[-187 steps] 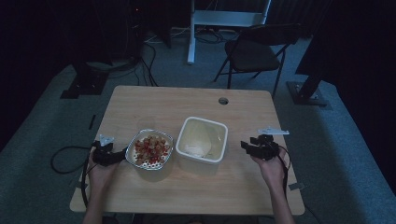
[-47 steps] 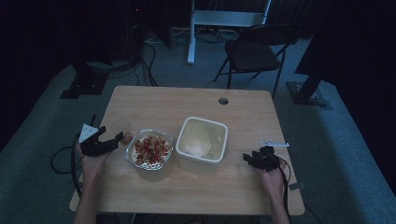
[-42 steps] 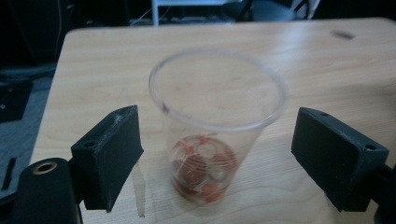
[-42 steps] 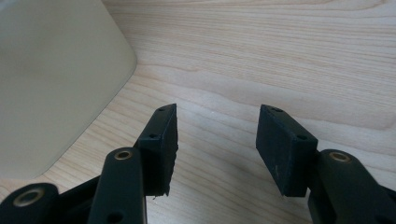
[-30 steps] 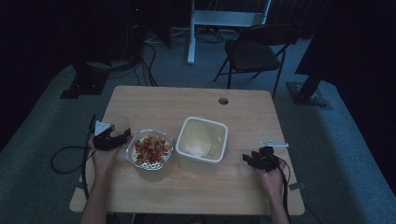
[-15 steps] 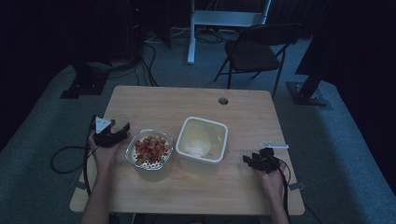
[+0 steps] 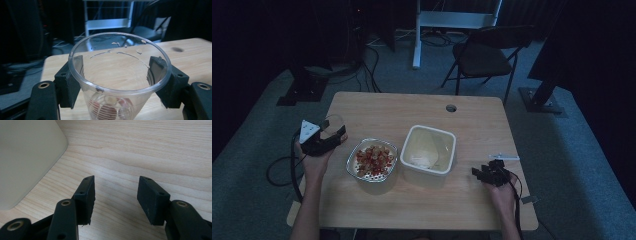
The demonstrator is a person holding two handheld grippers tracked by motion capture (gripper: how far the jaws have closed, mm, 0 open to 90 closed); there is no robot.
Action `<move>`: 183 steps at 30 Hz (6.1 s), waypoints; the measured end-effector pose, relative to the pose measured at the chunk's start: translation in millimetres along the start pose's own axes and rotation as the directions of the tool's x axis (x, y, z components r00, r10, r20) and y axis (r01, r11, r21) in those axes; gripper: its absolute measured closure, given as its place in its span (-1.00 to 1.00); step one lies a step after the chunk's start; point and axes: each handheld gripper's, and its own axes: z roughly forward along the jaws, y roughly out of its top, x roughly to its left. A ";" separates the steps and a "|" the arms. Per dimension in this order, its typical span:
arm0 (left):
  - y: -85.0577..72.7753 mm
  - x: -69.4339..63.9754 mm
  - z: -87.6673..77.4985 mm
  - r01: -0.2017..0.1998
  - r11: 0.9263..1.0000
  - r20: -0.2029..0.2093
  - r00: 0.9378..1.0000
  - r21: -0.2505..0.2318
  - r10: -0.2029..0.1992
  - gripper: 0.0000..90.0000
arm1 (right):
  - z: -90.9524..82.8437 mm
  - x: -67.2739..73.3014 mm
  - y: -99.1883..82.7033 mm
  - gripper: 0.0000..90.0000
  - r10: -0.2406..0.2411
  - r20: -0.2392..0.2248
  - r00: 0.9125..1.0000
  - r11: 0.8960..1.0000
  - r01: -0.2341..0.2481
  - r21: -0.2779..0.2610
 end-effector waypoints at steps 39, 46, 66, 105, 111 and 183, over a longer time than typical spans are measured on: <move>51.2 -70.6 -35.0 -0.440 0.880 -0.005 0.894 0.179 0.448 -0.32 | 4.9 6.3 -8.8 0.03 -0.065 0.045 0.997 0.998 0.065 -0.003; 55.7 -85.1 -37.7 -0.587 0.776 -0.031 0.793 0.231 0.609 -0.32 | 4.8 5.8 -9.3 0.03 -0.066 0.043 0.997 0.998 0.066 -0.007; 54.6 -113.6 -46.4 -0.883 0.327 -0.041 0.333 0.337 0.942 -0.32 | 4.9 5.3 -9.4 0.03 -0.063 0.038 0.997 0.998 0.064 -0.010; 42.5 -142.0 -44.7 -0.924 -0.161 0.017 -0.166 0.346 0.986 -0.29 | 5.1 4.5 -10.4 0.03 -0.051 0.029 0.998 0.998 0.052 -0.023; 42.6 -143.4 -45.4 -0.922 -0.169 0.014 -0.175 0.347 0.984 -0.29 | 5.0 4.2 -10.8 0.03 -0.050 0.027 0.998 0.998 0.051 -0.025; 70.5 -117.6 -46.2 -0.779 0.602 0.085 0.621 0.174 0.779 -0.28 | 5.1 3.9 -11.7 0.02 -0.047 0.024 0.999 0.998 0.048 -0.033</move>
